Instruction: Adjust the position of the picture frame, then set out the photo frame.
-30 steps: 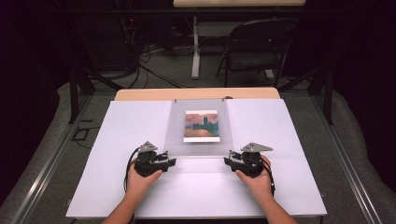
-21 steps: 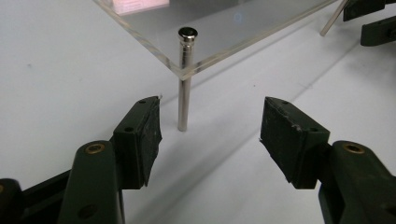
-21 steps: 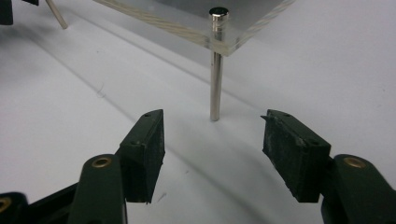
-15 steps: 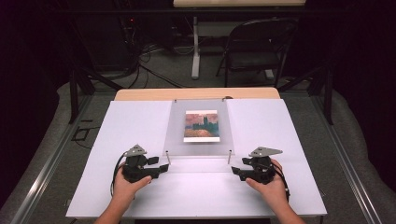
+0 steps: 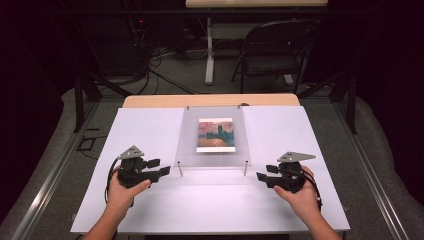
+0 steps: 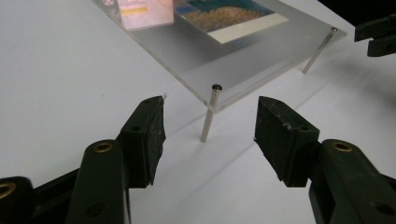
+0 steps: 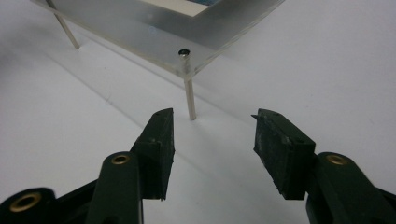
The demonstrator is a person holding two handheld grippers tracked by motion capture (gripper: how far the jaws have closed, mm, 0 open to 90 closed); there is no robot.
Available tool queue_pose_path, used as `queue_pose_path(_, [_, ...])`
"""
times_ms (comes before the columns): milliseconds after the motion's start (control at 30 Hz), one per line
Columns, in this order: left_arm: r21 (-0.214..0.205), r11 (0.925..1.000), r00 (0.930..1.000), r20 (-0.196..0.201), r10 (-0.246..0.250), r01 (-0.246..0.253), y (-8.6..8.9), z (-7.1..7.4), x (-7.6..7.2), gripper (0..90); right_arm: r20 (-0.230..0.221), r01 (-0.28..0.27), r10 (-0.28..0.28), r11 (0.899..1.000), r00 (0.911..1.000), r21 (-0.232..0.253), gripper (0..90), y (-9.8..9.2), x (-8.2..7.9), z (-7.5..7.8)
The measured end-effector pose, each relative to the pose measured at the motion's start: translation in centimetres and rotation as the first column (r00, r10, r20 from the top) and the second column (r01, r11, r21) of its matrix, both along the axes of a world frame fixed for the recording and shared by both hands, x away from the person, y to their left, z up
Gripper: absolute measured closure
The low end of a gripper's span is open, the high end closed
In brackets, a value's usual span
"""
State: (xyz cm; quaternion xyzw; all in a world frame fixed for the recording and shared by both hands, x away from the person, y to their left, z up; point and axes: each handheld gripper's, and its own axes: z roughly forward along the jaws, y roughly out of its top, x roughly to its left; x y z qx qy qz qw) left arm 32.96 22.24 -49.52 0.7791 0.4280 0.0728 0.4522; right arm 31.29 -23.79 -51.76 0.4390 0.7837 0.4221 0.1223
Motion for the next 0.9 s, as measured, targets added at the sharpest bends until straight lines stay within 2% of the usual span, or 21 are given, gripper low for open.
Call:
queue_pose_path(33, [-0.011,0.9999,1.0000,-0.003,0.000,0.000,-0.1,0.2,0.3,41.5,-0.008,0.004,-0.004,1.000,1.0000,-0.005,46.5,0.0,0.3,0.2])
queue_pose_path(100, [-0.001,1.0000,1.0000,-0.005,0.002,-0.002,-0.4,0.4,1.0,41.1,-0.023,0.000,-0.001,1.000,0.9997,-0.016,45.4,0.1,1.0,0.6])
queue_pose_path(200, [0.031,0.9995,1.0000,-0.005,-0.002,0.002,-1.0,0.9,2.2,41.5,-0.009,0.011,-0.012,1.000,0.9999,-0.027,46.7,0.2,2.1,1.4])
queue_pose_path(267, [0.058,0.9983,0.9998,0.018,-0.002,0.001,-1.3,1.2,3.1,41.4,-0.012,0.007,-0.007,0.999,0.9999,-0.032,47.0,0.3,2.9,2.0])
queue_pose_path(333, [0.076,0.9971,0.9997,0.025,-0.003,0.001,-1.6,1.6,4.0,41.0,0.003,0.002,-0.002,0.999,1.0000,-0.040,47.3,0.4,3.8,2.6])
queue_pose_path(467, [0.077,0.9970,0.9994,0.034,-0.005,0.003,-2.2,2.5,5.8,39.7,0.008,0.009,-0.009,0.998,0.9999,-0.056,45.8,0.8,5.7,3.6])
queue_pose_path(733, [0.068,0.9967,0.9988,0.024,0.043,-0.044,-3.1,3.5,9.5,40.0,-0.001,0.034,-0.034,0.995,0.9994,-0.097,50.0,1.3,10.2,4.4])
queue_pose_path(833, [0.075,0.9956,0.9984,0.002,0.057,-0.057,-3.4,3.7,10.9,40.6,0.000,0.041,-0.041,0.995,0.9991,-0.090,50.8,1.7,11.7,4.8])
queue_pose_path(900, [0.091,0.9942,0.9984,0.003,0.056,-0.056,-3.7,3.8,11.9,41.8,-0.005,0.046,-0.046,0.995,0.9989,-0.088,51.5,2.0,12.8,4.9])
